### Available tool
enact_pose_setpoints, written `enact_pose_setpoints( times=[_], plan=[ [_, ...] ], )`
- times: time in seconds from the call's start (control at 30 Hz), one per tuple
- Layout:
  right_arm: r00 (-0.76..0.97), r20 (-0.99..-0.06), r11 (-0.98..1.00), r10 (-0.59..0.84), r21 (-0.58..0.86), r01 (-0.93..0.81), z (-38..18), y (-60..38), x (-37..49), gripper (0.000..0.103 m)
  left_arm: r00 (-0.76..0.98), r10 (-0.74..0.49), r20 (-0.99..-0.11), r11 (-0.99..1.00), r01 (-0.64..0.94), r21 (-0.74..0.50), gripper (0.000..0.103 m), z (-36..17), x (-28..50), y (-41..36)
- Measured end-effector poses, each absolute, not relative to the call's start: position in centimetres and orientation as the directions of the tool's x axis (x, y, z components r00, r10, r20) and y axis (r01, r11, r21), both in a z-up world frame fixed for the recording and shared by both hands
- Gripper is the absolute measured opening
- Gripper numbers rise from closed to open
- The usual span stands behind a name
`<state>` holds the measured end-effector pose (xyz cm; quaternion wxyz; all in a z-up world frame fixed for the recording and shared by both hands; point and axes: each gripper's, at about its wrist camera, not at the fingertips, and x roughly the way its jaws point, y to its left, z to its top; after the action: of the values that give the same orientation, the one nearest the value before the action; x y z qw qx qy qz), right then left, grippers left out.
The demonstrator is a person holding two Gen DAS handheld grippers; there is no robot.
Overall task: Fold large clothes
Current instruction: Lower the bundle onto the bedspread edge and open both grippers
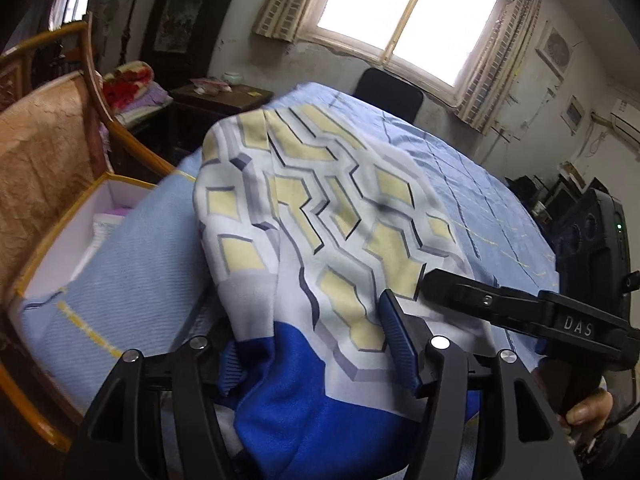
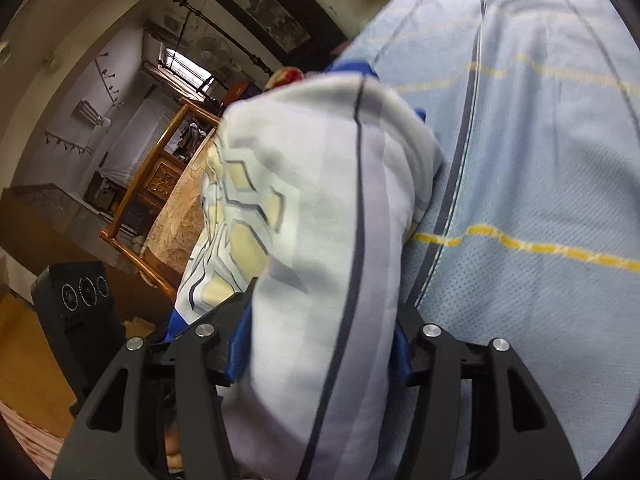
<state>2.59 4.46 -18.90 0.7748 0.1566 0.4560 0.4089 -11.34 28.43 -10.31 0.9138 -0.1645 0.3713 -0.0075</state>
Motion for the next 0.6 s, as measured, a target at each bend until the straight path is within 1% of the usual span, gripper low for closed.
enact_pose_setpoints(
  times=[0.1,0.2,0.23,0.27,0.3,0.33,0.47,0.53,0.6],
  plan=[
    [0.275,-0.579,0.629,0.768,0.599,-0.496,-17.7,3.7,1.7,0.058,0.742,-0.072,-0.667,0.959,-0.133,-0.251,0.064,-8.4,-12.7,27.7],
    [0.322,-0.572,0.649,0.754,0.575,-0.498,-16.7,2.7,0.7,0.058,0.77,0.017,-0.638,0.972,-0.161,-0.168,0.069,-6.3,-14.4,26.3],
    [0.352,-0.563,0.658,0.748,0.556,-0.508,-16.0,2.1,0.0,0.059,0.782,0.038,-0.622,0.976,-0.161,-0.143,0.073,-5.5,-15.1,25.7],
    [0.384,-0.549,0.665,0.742,0.534,-0.522,-15.3,1.6,-0.6,0.06,0.792,0.053,-0.608,0.979,-0.161,-0.124,0.077,-4.7,-15.5,25.0],
    [0.408,-0.537,0.67,0.738,0.514,-0.536,-14.6,1.0,-1.1,0.062,0.805,0.075,-0.588,0.982,-0.162,-0.097,0.079,-3.8,-16.2,24.1],
    [0.443,-0.52,0.679,0.73,0.481,-0.554,-13.6,0.5,-2.0,0.067,0.818,0.097,-0.567,0.984,-0.165,-0.07,0.082,-3.0,-16.9,23.3],
    [0.511,-0.447,0.675,0.735,0.41,-0.613,-10.0,-1.5,-5.6,0.075,0.853,0.176,-0.492,0.983,-0.179,0.042,0.089,-0.5,-19.3,20.2],
    [0.541,-0.406,0.674,0.737,0.381,-0.633,-8.6,-2.6,-7.6,0.079,0.866,0.201,-0.458,0.979,-0.186,0.079,0.091,0.2,-20.6,19.1],
    [0.568,-0.381,0.682,0.73,0.355,-0.639,-7.7,-3.6,-9.2,0.08,0.878,0.214,-0.429,0.977,-0.191,0.095,0.093,0.8,-21.6,18.4]
  ],
)
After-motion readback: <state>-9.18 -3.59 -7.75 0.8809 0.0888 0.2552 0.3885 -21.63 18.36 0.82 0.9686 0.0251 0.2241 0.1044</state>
